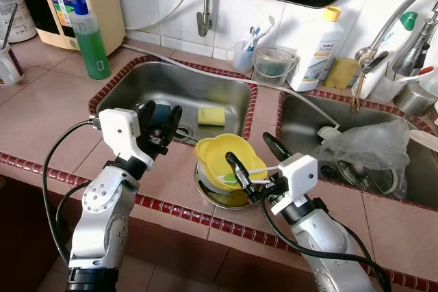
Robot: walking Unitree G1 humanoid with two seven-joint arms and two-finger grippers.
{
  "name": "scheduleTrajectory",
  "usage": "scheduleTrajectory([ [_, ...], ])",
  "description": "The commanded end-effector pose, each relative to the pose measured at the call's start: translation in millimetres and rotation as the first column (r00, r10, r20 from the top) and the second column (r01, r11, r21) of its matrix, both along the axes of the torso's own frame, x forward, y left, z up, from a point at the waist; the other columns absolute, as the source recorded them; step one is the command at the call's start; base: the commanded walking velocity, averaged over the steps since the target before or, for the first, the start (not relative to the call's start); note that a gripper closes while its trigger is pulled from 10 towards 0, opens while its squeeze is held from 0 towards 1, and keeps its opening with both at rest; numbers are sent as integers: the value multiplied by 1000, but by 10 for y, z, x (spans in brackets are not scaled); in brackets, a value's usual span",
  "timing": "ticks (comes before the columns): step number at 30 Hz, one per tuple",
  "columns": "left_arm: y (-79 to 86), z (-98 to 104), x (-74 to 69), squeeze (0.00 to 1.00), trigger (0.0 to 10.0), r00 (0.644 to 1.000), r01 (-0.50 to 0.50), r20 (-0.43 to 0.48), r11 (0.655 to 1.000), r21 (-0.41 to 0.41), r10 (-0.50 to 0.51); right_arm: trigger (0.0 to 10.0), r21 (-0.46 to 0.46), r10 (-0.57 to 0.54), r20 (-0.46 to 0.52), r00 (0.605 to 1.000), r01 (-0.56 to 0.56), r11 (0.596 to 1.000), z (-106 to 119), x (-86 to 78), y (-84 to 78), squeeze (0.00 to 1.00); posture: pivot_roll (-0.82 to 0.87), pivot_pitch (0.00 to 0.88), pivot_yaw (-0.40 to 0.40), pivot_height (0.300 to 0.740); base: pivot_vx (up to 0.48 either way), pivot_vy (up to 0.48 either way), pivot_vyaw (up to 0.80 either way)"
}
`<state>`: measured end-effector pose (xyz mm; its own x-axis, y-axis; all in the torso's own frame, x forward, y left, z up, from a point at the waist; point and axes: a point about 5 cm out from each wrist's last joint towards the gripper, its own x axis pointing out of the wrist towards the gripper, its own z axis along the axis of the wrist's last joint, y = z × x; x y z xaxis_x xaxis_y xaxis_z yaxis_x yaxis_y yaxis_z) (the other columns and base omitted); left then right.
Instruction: Kitchen organization
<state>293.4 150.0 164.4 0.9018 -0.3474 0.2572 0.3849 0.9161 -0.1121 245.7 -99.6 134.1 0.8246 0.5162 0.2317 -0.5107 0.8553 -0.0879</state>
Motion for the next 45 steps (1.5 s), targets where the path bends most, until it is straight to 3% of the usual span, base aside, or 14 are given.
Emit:
scheduleTrajectory([
  [1,-26,19,-18,0,10000,1000,7,4,1000,13,-7,10000,0,-25,11,1000,25,1000,14,19,-46,0,92,0,-64,740,0,0,0],
  [7,-50,-12,-52,0,10000,1000,21,-2,999,39,-21,10000,-3,-38,19,999,38,999,21,0,-68,0,87,0,-62,740,0,0,0],
  [14,-103,7,-155,0,10000,993,120,8,988,99,-121,10000,-43,-55,4,998,55,998,-78,-104,-169,0,81,0,-53,740,0,0,0],
  [27,-93,2,-178,0,10000,994,109,-3,989,96,-110,10000,-14,-78,44,996,79,997,17,-90,-177,0,79,0,-43,740,0,0,0],
  [36,-127,-118,-211,0,10000,999,52,-19,995,85,-51,10000,100,-311,113,944,301,949,210,46,-328,0,79,0,-37,740,0,0,0],
  [45,-139,-121,-212,0,10000,998,59,-14,994,91,-58,10000,101,-316,118,942,305,947,222,39,-313,0,72,0,-34,740,0,0,0],
])
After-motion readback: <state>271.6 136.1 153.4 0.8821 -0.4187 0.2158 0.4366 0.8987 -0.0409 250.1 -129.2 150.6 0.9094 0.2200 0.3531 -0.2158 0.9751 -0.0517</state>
